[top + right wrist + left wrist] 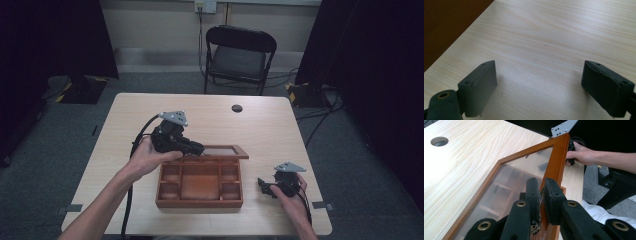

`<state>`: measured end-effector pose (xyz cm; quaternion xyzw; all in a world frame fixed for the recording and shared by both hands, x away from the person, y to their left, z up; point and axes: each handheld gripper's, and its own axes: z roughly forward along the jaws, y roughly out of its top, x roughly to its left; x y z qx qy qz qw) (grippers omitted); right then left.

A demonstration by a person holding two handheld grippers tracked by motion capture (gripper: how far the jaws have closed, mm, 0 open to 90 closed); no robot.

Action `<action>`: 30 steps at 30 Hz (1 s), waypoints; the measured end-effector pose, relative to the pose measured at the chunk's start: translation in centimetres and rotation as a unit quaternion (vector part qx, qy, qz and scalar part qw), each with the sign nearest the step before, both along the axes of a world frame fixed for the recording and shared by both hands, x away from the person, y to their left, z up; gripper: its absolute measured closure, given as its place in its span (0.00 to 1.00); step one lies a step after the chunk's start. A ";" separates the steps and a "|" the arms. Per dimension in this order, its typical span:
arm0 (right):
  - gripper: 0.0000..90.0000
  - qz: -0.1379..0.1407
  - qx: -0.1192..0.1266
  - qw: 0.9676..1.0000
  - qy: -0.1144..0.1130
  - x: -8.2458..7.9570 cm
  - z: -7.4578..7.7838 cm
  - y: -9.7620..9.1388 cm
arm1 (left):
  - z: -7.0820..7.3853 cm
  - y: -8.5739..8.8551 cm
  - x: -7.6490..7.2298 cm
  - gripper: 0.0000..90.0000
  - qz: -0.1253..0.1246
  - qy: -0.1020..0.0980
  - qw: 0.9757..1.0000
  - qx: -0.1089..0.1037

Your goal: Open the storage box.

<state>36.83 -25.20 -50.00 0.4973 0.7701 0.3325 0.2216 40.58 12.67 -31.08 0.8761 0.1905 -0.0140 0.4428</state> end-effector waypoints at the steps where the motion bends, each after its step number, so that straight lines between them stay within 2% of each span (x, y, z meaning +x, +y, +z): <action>1: 0.13 0.000 0.000 1.000 0.000 0.0 0.0 0.0 | 0.0 0.0 0.0 0.91 0.001 -0.001 1.000 0.000; 8: 0.13 0.001 0.000 1.000 0.000 0.0 0.0 0.0 | 0.0 -0.1 -0.1 0.91 0.001 -0.005 1.000 0.006; 20: 0.13 0.000 0.000 1.000 0.000 0.0 0.0 0.0 | 0.1 -0.1 0.0 0.91 0.004 -0.005 1.000 -0.001; 30: 0.13 0.001 0.000 1.000 0.000 0.0 0.0 0.0 | 0.1 -0.1 -0.1 0.91 0.002 -0.005 1.000 0.004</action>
